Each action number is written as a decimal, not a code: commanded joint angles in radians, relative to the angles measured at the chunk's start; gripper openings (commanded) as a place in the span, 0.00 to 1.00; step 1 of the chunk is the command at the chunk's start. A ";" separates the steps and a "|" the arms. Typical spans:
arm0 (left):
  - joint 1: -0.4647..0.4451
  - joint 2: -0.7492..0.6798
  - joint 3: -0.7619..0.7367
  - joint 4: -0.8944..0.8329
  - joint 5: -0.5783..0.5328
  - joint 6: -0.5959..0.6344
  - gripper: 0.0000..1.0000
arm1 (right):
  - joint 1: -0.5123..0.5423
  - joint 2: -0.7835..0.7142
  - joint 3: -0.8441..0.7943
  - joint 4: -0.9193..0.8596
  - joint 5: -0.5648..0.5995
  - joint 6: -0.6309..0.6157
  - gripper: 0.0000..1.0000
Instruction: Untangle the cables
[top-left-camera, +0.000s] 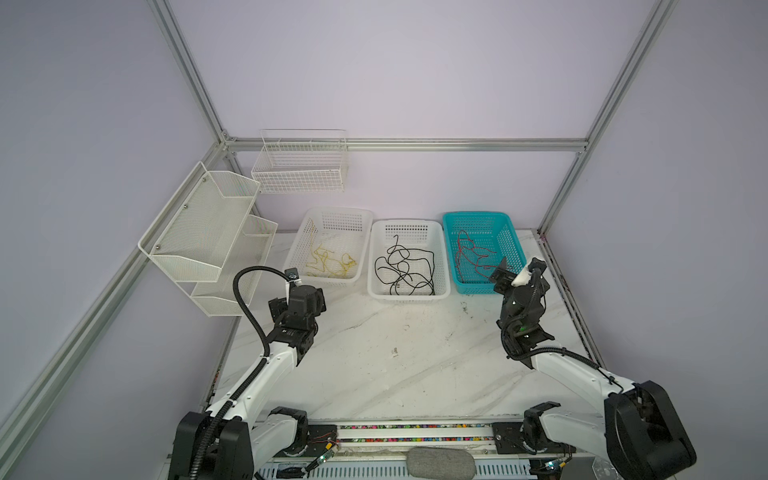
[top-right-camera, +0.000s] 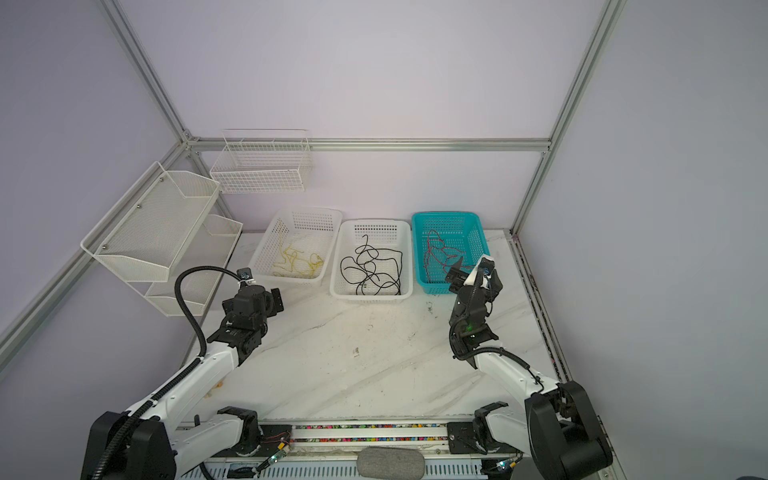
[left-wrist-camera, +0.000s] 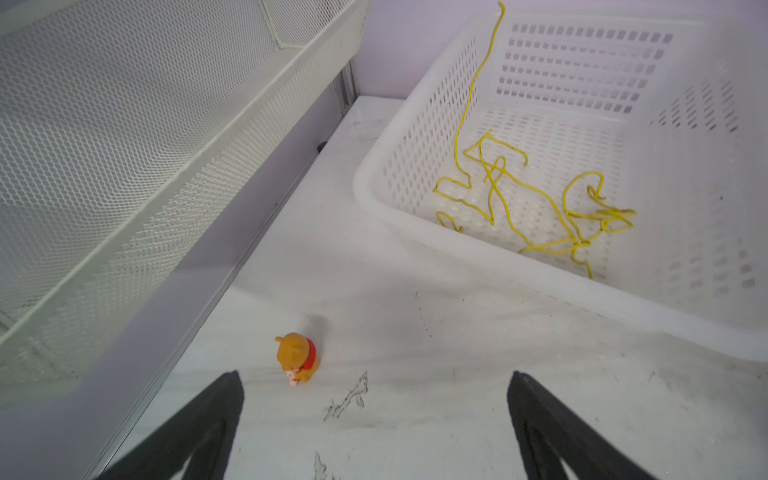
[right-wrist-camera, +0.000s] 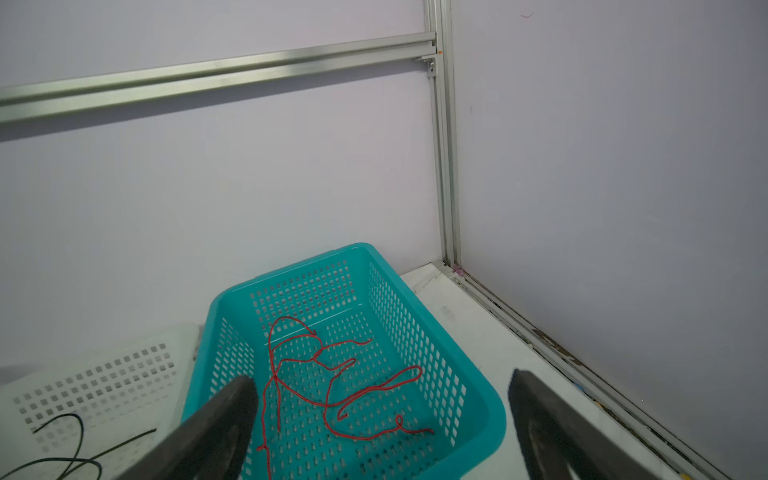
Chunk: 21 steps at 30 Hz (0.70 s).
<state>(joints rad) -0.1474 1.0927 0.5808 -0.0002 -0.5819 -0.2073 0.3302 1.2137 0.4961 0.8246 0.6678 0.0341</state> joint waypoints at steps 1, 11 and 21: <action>0.032 -0.002 -0.091 0.273 0.017 0.047 1.00 | -0.037 0.069 -0.015 0.133 0.046 -0.049 0.97; 0.134 0.172 -0.186 0.580 0.087 0.096 1.00 | -0.109 0.348 -0.040 0.355 -0.113 -0.038 0.97; 0.174 0.312 -0.211 0.815 0.224 0.075 1.00 | -0.143 0.540 -0.089 0.625 -0.216 -0.080 0.97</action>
<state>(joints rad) 0.0174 1.3880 0.3962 0.6693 -0.4252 -0.1379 0.1993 1.7180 0.4301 1.3037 0.5056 -0.0124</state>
